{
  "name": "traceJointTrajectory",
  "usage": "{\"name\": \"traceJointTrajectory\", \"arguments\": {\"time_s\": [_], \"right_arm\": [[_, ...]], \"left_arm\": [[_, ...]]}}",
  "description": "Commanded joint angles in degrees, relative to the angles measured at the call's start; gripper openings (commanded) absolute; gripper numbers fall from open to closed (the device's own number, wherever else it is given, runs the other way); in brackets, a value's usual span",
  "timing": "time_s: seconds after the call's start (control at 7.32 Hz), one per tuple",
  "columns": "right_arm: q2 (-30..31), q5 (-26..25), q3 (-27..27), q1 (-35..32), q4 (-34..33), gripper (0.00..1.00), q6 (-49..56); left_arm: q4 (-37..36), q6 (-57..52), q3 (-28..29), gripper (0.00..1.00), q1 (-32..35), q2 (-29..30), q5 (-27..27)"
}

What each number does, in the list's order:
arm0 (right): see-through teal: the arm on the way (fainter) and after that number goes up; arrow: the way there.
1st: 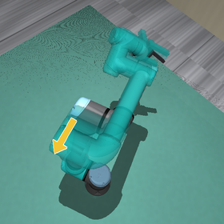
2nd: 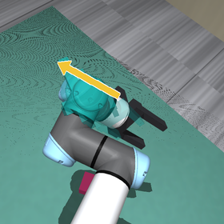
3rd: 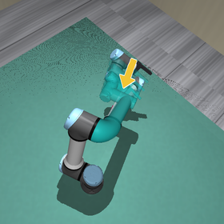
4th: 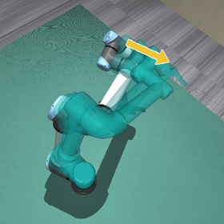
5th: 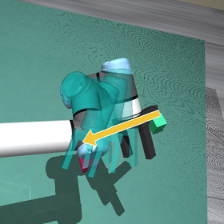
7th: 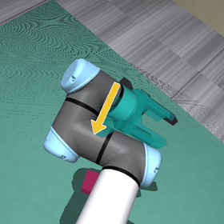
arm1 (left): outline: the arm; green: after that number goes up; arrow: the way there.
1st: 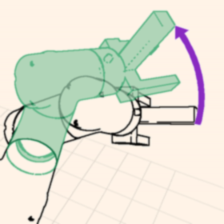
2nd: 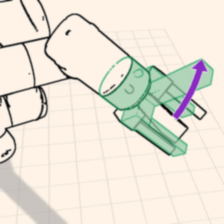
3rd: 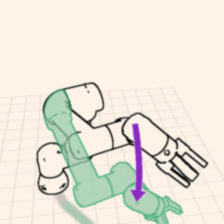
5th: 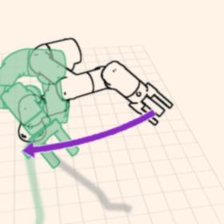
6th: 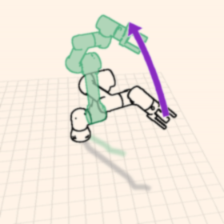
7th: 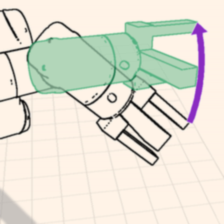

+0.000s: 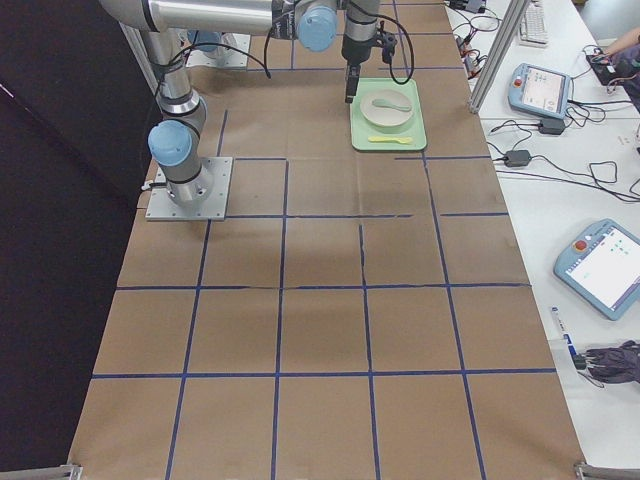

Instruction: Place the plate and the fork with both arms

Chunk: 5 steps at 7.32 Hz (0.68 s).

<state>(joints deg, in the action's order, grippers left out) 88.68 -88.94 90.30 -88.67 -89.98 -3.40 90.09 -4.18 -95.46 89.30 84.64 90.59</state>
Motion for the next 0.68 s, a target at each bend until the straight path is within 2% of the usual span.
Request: {"name": "traceJointTrajectory", "arguments": {"time_s": [0.0,0.27,0.41,0.55], "right_arm": [[0.6,-0.7,0.2,-1.4,0.3,1.00,0.6],[0.4,-1.1,0.7,-1.2,0.2,1.00,0.7],[0.4,-3.6,1.0,-0.9,0.2,1.00,1.0],[0.4,-4.0,1.2,-0.7,0.2,1.00,0.9]], "left_arm": [[0.0,-0.1,-0.2,1.00,0.0,0.0,0.0],[0.0,-0.6,-0.3,1.00,0.0,-0.1,0.1],[0.0,-0.6,-0.3,1.00,0.0,-0.1,0.1],[0.0,-0.6,-0.3,1.00,0.0,-0.1,0.1]]}}
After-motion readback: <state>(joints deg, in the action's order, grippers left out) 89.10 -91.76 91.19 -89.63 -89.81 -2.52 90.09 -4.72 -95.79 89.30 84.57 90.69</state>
